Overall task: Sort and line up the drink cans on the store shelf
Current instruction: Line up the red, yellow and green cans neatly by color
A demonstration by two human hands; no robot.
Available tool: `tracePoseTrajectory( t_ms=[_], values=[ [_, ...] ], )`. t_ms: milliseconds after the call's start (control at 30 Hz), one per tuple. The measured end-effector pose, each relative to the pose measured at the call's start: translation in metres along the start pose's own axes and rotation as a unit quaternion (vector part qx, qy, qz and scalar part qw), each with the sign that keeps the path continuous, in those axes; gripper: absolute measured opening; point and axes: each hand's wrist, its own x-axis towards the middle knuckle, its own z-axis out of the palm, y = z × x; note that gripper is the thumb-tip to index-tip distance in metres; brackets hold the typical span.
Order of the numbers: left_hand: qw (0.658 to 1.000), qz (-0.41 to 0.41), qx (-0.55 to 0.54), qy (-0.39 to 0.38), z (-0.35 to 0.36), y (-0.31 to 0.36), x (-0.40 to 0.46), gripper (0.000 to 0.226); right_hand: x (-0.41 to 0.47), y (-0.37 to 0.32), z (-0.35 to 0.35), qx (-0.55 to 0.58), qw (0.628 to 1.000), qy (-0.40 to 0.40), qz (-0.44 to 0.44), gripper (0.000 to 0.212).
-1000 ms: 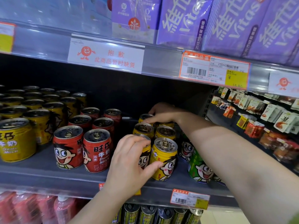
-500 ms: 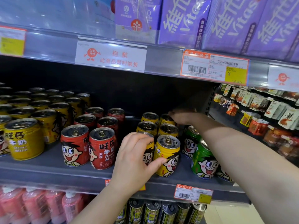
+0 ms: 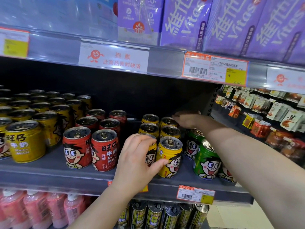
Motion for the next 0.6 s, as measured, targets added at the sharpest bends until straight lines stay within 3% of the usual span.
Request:
tracePoseTrajectory(
  t_ms=[100,167,267,333,500,600],
  values=[
    [1.000,-0.005,-0.004,-0.029,-0.011,0.001,0.001,0.065,-0.023,-0.005,-0.016,0.011,0.998,0.070,-0.002,0.045],
    [0.998,-0.051,-0.030,-0.031,-0.018,0.003,0.000,0.073,-0.058,-0.011,-0.024,0.068,0.988,0.135,-0.020,0.040],
    [0.986,-0.138,-0.094,-0.029,-0.022,0.005,-0.007,0.094,-0.132,-0.021,-0.008,0.193,0.952,0.229,-0.060,0.036],
    [0.978,-0.168,-0.118,-0.049,-0.021,0.007,-0.014,0.101,-0.171,-0.029,0.021,0.260,0.927,0.264,-0.052,0.048],
    [0.968,-0.210,-0.116,-0.077,-0.017,0.002,-0.016,0.094,-0.175,-0.035,0.104,0.311,0.931,0.186,0.044,0.092],
    [0.968,-0.212,-0.102,-0.082,-0.018,0.001,-0.010,0.072,-0.161,-0.035,0.119,0.378,0.913,0.148,0.041,0.092]
  ],
)
